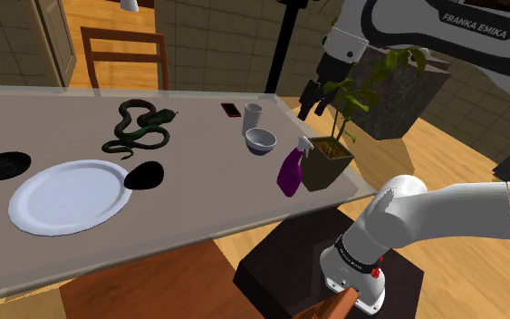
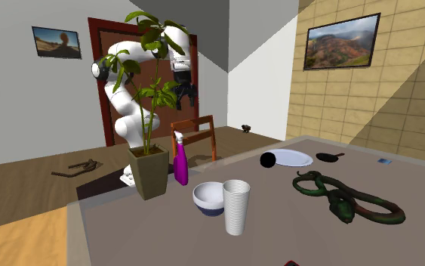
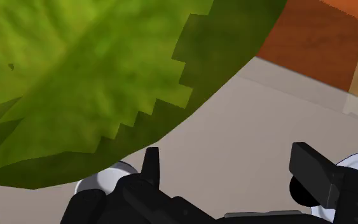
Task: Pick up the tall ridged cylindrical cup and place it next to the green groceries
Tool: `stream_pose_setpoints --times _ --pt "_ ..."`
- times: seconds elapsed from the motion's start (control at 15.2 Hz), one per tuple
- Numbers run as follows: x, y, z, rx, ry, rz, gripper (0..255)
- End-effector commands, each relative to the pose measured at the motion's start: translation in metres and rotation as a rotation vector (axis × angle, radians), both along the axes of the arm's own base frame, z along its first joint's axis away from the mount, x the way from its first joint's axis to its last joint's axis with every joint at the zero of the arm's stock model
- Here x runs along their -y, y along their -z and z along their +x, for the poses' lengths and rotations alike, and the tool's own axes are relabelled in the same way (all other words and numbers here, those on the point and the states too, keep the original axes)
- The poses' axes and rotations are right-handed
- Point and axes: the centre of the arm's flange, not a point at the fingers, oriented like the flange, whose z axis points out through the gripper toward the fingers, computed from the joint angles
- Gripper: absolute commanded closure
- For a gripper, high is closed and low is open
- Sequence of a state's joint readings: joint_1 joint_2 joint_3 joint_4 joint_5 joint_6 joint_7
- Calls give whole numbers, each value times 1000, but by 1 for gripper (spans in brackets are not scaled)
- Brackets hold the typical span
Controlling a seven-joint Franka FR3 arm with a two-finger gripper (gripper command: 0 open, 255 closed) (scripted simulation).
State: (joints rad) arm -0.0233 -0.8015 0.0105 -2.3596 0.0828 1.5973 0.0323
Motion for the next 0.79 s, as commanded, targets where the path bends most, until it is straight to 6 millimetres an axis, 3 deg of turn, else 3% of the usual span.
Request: stream_pose_setpoints --times 0.0,0.73 --pt "0 0 0 0 0 0 0" --pt "36 61 126 -19 74 -53 0"
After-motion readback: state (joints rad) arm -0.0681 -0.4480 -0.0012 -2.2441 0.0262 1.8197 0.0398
